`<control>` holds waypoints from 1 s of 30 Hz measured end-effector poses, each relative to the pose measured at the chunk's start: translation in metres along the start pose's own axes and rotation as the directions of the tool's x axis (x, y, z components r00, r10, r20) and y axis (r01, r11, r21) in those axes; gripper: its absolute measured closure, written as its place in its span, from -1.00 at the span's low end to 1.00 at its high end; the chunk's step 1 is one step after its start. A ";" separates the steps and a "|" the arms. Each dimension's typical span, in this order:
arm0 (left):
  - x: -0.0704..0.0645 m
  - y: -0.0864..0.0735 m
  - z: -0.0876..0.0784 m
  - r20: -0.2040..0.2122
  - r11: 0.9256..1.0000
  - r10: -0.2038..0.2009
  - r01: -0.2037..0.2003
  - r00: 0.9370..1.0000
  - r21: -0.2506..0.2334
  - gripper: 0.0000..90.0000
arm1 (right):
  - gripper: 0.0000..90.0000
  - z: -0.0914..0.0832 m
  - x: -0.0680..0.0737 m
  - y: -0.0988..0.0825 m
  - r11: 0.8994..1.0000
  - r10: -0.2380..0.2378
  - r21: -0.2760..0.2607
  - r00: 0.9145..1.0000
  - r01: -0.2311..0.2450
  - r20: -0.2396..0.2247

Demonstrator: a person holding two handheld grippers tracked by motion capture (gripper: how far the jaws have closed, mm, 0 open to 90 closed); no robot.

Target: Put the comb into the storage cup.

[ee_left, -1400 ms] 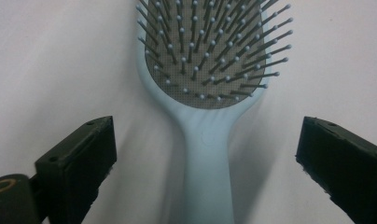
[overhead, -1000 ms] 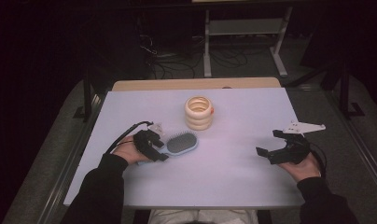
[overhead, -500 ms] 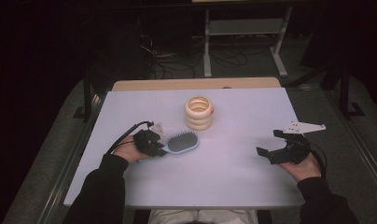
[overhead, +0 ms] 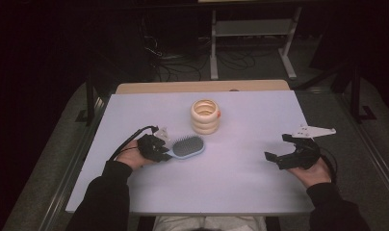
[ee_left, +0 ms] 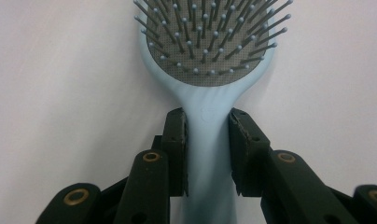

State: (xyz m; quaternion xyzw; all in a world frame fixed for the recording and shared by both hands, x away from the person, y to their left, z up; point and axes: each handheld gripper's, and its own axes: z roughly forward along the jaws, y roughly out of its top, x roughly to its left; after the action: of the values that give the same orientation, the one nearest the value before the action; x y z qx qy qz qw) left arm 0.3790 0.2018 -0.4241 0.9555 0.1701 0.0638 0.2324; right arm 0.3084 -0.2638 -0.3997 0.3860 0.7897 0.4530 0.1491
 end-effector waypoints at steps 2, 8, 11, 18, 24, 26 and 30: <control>0.000 -0.001 -0.001 -0.006 1.000 -0.003 0.003 1.000 -0.001 0.55 | -1.00 0.000 0.000 0.000 1.000 0.000 0.000 1.000 0.000 0.000; 0.001 -0.002 -0.006 -0.012 1.000 -0.006 0.005 1.000 -0.022 0.55 | -1.00 0.000 0.000 0.000 1.000 0.001 -0.001 1.000 -0.001 0.001; 0.001 -0.002 -0.010 -0.012 0.999 -0.012 0.011 1.000 -0.039 0.55 | -1.00 0.000 0.000 0.000 1.000 0.001 -0.001 1.000 -0.001 0.001; 0.000 -0.004 -0.023 -0.016 0.996 -0.002 0.001 1.000 -0.084 0.55 | -1.00 -0.001 0.000 0.000 1.000 0.002 -0.003 1.000 -0.002 0.003; -0.003 0.000 -0.033 -0.028 0.995 0.015 -0.018 0.999 -0.100 0.55 | -1.00 0.000 0.000 0.000 1.000 0.003 -0.002 1.000 -0.003 0.004; -0.003 0.003 -0.037 -0.029 0.993 0.017 -0.020 0.999 -0.114 0.55 | -1.00 0.000 0.000 0.000 1.000 0.003 -0.003 1.000 -0.003 0.004; -0.004 0.008 -0.048 -0.040 0.990 0.028 -0.033 0.999 -0.139 0.55 | -1.00 -0.001 -0.001 0.000 1.000 0.004 -0.003 1.000 -0.004 0.004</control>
State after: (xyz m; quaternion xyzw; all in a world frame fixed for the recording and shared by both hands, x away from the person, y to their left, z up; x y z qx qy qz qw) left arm 0.3684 0.2141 -0.3785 0.9380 0.1548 0.0970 0.2946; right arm 0.3084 -0.2646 -0.3996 0.3881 0.7881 0.4535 0.1502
